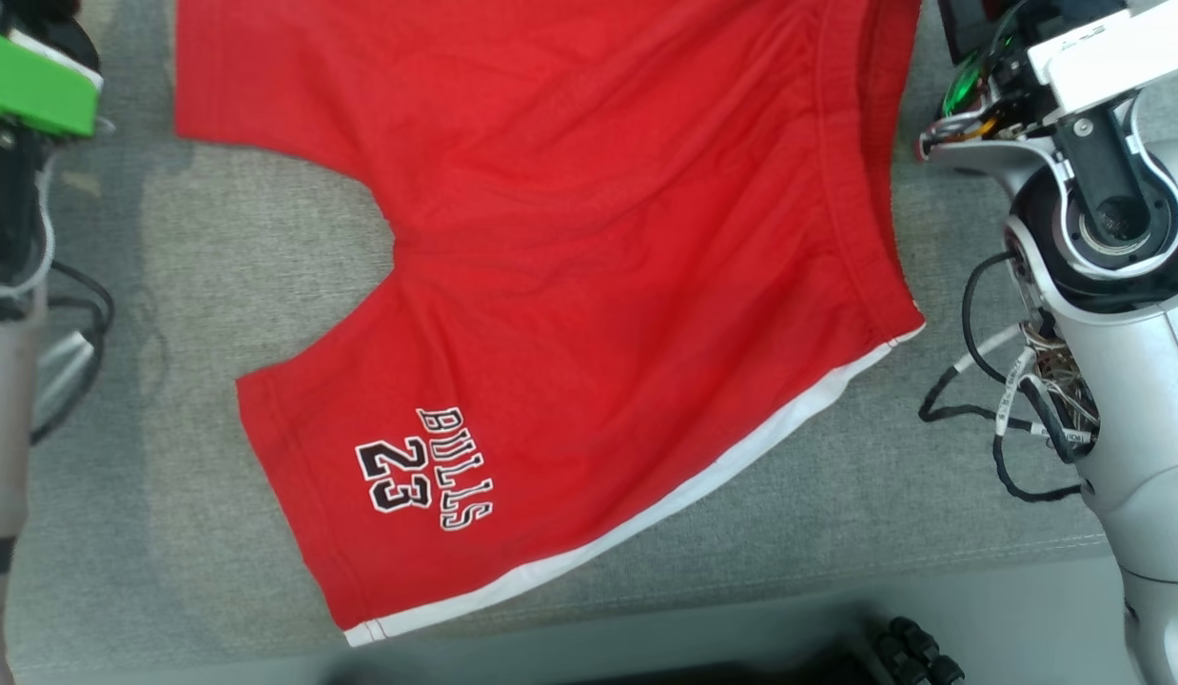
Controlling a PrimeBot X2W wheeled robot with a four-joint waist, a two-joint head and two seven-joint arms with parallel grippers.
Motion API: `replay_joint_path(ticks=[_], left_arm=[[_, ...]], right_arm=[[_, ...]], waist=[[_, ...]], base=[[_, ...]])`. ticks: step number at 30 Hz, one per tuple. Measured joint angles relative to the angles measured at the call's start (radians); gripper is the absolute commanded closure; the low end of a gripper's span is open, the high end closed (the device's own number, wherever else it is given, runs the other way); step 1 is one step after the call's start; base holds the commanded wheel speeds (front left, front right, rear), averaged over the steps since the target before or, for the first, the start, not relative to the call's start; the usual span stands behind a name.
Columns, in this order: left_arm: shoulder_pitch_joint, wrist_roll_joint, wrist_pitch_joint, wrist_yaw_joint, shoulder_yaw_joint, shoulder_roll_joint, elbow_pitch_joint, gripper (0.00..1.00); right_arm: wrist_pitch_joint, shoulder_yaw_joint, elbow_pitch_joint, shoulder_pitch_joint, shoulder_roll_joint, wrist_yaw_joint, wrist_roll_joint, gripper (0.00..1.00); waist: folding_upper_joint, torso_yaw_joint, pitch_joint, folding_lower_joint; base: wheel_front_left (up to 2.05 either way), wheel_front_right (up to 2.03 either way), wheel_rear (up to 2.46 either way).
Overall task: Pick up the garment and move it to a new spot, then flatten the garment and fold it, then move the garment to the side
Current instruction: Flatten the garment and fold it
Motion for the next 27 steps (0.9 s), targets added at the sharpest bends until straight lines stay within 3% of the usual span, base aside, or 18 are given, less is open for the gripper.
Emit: replay_joint_path(ticks=[7, 12, 21, 27], left_arm=[[0.108, 0.001, -0.075, -0.025, -0.005, -0.014, 0.029, 0.00], [0.206, -0.005, -0.120, -0.033, -0.009, -0.018, 0.019, 0.00], [0.411, 0.000, -0.217, -0.038, 0.016, -0.018, -0.023, 0.00], [0.561, 0.008, -0.222, -0.038, 0.007, -0.071, -0.047, 0.00]], right_arm=[[0.072, 0.081, 0.048, 0.073, -0.079, -0.001, -0.035, 0.00], [0.094, 0.147, 0.041, 0.154, -0.154, 0.002, -0.126, 0.00], [-0.024, 0.165, -0.018, 0.225, -0.308, 0.036, -0.384, 0.00], [-0.125, 0.201, -0.036, 0.293, -0.430, 0.034, -0.620, 0.00]], waist=[[0.0000, 0.018, -0.083, 0.0000], [0.0000, 0.029, -0.149, 0.0000], [0.0000, 0.041, -0.276, 0.0000], [0.0000, 0.051, -0.361, 0.0000]], base=[[0.00, 0.00, 0.00], [0.00, 0.00, 0.00], [0.00, 0.00, 0.00], [0.00, 0.00, 0.00]])
